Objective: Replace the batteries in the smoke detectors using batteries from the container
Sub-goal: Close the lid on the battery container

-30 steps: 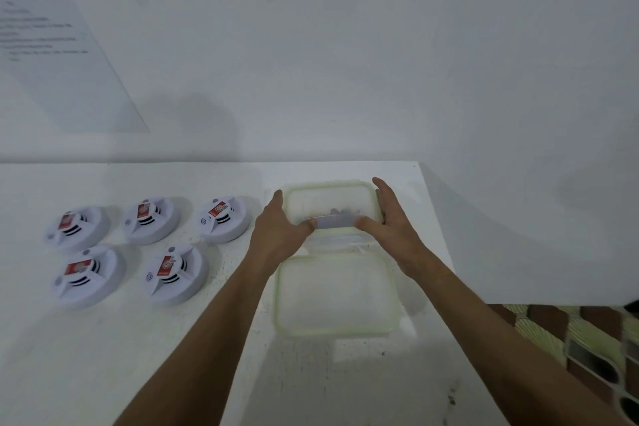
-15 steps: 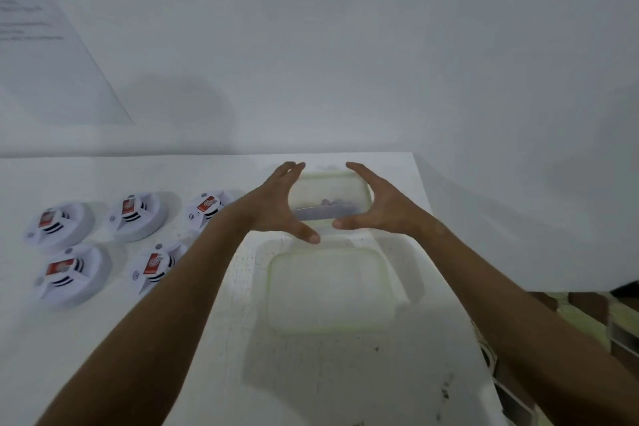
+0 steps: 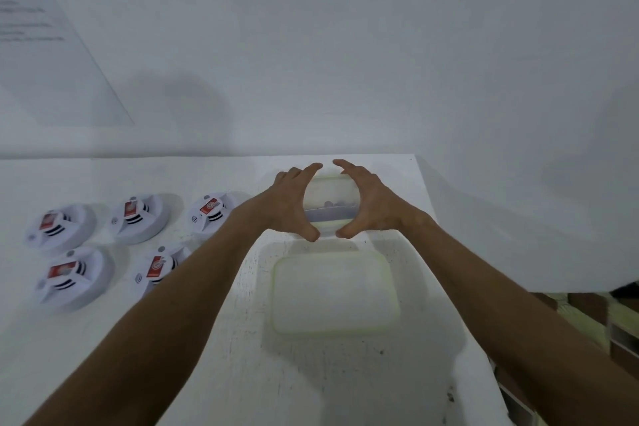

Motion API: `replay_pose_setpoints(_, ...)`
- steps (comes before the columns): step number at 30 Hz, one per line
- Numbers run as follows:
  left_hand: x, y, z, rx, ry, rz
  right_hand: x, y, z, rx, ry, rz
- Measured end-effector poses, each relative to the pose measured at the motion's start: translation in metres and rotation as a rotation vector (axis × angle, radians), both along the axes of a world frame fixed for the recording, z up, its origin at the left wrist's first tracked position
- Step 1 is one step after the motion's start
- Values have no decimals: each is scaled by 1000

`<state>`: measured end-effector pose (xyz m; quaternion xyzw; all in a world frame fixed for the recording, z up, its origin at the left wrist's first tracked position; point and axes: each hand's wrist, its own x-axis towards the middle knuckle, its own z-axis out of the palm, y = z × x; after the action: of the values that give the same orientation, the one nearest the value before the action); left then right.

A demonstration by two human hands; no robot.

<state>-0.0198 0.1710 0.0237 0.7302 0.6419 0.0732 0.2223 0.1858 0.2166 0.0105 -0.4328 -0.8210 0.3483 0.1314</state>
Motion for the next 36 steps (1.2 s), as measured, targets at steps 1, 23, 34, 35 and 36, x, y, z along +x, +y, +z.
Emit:
replay_pose_setpoints(1, 0, 0, -1, 2, 3, 0, 0, 1, 0, -2, -7, 5)
replay_pose_setpoints(23, -2, -47, 7, 154, -194, 137, 19, -30, 2, -15, 121, -153)
replay_pose_setpoints(34, 32, -210, -20, 100, -379, 297, 73, -185, -16, -73, 129, -125)
replay_pose_setpoints(35, 36, -215, -23, 95, -398, 320, 73, -190, -22, -81, 145, -133)
replay_pose_setpoints(36, 40, -217, -26, 89, -417, 336, 72, -194, -28, -89, 165, -148)
